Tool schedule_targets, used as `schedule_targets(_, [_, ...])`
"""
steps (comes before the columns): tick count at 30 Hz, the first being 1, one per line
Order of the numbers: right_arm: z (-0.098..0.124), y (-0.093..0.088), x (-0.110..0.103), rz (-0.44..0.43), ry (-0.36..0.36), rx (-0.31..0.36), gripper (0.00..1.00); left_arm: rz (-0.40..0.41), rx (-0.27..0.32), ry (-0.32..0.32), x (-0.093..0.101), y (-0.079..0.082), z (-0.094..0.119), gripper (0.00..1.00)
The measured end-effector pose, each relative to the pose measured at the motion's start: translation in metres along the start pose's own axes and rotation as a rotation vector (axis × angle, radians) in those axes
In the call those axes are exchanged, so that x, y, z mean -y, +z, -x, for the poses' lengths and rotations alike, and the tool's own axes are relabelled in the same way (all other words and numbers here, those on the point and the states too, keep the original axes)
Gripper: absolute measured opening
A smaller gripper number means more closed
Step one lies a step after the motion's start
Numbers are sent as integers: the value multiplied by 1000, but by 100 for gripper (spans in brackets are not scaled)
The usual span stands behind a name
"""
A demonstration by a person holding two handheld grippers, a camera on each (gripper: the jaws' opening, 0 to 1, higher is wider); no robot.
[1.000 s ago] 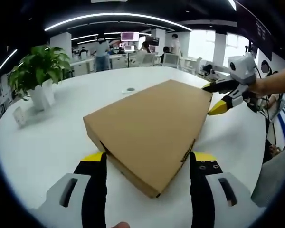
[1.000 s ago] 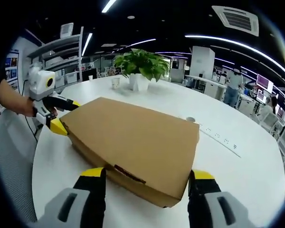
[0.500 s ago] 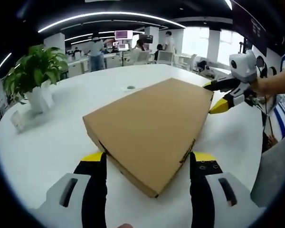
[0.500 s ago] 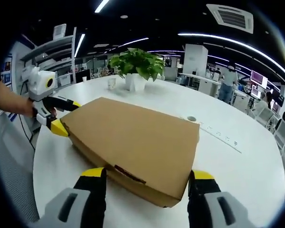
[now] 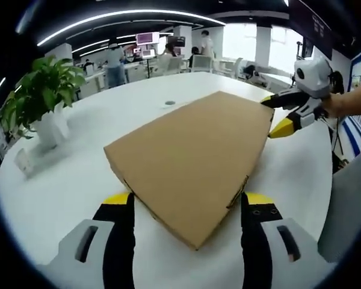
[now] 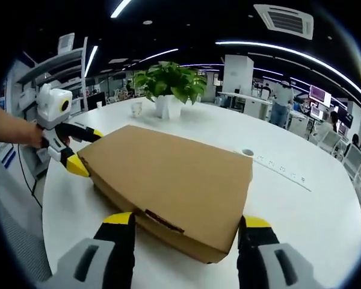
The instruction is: Operate the shoe box by opening the lid, removing the specified soft item, and placing it in the target area until the item is outside and the box remains undamaged.
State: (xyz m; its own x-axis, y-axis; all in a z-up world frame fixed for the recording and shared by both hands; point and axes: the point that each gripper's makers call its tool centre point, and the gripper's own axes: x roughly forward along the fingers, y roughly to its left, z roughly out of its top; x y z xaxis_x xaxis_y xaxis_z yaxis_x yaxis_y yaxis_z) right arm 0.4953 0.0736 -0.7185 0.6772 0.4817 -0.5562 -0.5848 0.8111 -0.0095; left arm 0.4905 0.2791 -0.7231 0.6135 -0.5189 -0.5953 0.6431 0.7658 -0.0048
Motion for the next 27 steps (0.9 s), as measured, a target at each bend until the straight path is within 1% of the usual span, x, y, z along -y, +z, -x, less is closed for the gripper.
schedule_targets(6, [-4, 4, -12, -25, -8, 8, 66, -7, -22, -6, -8, -3, 8, 69])
schedule_targets(9, [-5, 8, -21, -58, -16, 21, 64, -7, -32, -4, -15, -6, 14, 67])
schedule_targets(12, [-8, 10, -30, -68, -24, 27, 63, -18, -45, -1, -22, -9, 17, 67])
schedule_targets(17, [-12, 13, -44, -72, -39, 25, 60, -43, -76, -5, -35, -12, 22, 69])
schedule_targets(21, [-14, 14, -51, -80, -54, 22, 59, -61, -92, -21, -42, -14, 24, 69])
schedule_targets(27, [-13, 12, -61, -51, -76, 9, 55, -91, -114, -43, -52, -16, 25, 70])
